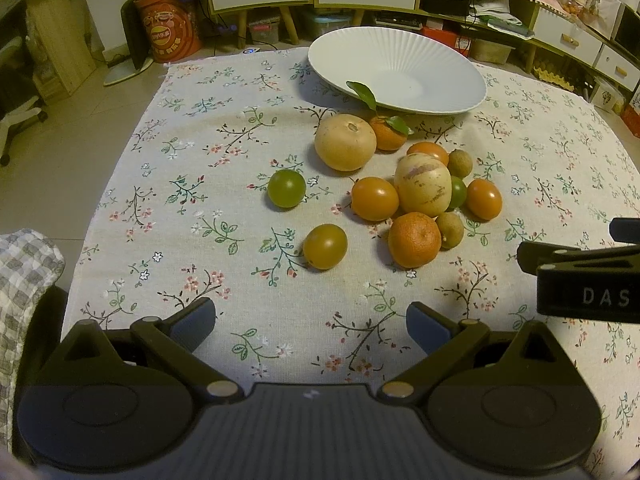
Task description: Organize fruits
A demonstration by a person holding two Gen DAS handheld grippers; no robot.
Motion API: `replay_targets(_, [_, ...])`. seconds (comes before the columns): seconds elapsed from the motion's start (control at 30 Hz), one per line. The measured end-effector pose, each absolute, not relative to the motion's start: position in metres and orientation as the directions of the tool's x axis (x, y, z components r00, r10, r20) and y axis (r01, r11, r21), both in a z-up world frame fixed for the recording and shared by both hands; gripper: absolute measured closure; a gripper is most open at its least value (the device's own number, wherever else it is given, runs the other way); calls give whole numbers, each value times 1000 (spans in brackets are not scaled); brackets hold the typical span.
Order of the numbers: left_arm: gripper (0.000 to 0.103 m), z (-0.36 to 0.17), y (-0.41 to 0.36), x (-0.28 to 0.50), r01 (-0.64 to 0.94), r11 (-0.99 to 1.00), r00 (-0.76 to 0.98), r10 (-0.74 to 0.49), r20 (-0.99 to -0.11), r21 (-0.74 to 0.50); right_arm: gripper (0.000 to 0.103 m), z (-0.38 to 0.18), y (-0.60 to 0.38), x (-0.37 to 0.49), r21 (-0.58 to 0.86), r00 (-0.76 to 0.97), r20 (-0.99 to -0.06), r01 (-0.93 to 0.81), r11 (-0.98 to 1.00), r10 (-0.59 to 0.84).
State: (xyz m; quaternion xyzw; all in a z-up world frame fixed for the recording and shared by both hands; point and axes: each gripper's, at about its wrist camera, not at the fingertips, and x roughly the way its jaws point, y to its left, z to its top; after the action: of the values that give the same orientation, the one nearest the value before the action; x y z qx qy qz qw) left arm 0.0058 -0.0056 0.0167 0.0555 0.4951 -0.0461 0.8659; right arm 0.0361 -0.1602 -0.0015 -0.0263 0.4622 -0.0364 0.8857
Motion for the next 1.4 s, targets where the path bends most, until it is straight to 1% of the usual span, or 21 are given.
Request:
replay_targets(0.63, [8,15,-4,7,135,989,500,-21,-866,54,0,-1,-161,37,-85,571,-815,47,995,-96])
replay_targets(0.87, [8,18,-2,11,141,988,494,-12,-869,66,0,2,-156,42,-75,551,-831,26,997,-77])
replay_targets(1.0, [8,19,1,17,158,985,481,-16,-876,69,0,5,-160,46,-55,565,-823,25,998,-60])
replay_targets(1.1, [8,24,5,23,152,986,503,-17,-864,69,0,8,-164,51,-24,550,-834,31,999,-37])
replay_targets(1.2, [8,30,7,30,194,980,505,-68,-860,36,0,13,-168,53,-10,569,-822,20,1000,-19])
replay_targets(1.33, [8,35,5,40,274,959,510,-75,-857,79,0,18,-177,61,-3,583,-812,-24,1000,12])
replay_targets(1.4, [8,36,6,47,303,950,512,-92,-854,79,0,19,-180,64,12,607,-794,-51,999,41])
